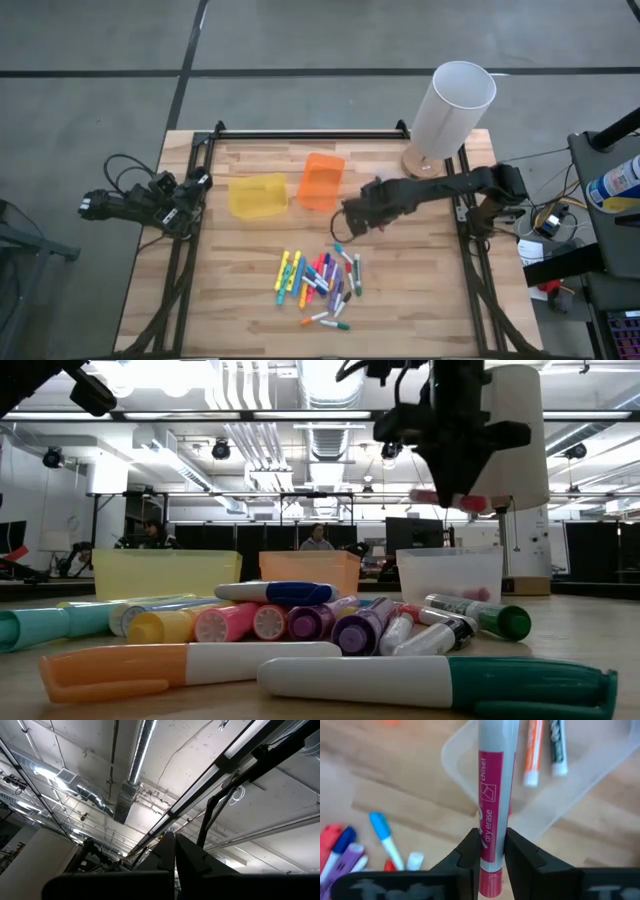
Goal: Pick & Place Markers
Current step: Put the pink marker pen into the transparent bin, then put the green marker pen into the transparent bin
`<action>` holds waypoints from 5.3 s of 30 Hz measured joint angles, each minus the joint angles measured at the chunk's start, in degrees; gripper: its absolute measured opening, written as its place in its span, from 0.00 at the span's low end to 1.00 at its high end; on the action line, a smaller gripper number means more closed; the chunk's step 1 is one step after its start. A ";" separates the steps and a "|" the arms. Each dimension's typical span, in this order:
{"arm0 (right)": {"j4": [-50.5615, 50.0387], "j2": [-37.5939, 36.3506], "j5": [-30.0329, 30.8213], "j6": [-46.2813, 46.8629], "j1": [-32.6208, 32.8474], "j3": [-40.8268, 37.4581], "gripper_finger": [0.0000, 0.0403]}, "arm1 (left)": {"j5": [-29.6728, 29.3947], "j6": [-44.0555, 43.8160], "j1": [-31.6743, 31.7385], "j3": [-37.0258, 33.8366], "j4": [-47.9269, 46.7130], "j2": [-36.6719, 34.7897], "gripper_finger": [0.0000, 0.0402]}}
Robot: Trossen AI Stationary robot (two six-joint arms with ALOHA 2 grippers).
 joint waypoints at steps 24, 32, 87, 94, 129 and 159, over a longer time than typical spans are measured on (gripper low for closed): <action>0.58 0.06 0.17 -5.81 -11.71 -3.36 0.16 | -0.01 -0.02 0.00 0.00 0.09 0.00 0.02; 7.05 0.09 -2.06 -4.92 -12.30 -7.88 0.16 | -0.01 -0.37 0.02 0.00 0.09 0.00 0.02; 13.32 0.04 -4.57 -5.67 -8.29 -4.62 0.35 | 0.00 -0.50 0.02 0.00 0.10 0.01 0.02; 18.89 0.04 -7.36 -5.92 -2.00 -2.69 0.33 | 0.02 -0.50 0.02 0.00 0.10 0.01 0.02; 31.50 4.69 -7.72 18.10 15.28 -3.28 0.28 | 0.04 -0.96 0.00 0.02 0.35 -0.02 0.02; 24.70 15.08 -15.00 16.87 14.74 -2.92 0.27 | 0.04 -1.86 0.00 0.02 0.46 -0.09 0.02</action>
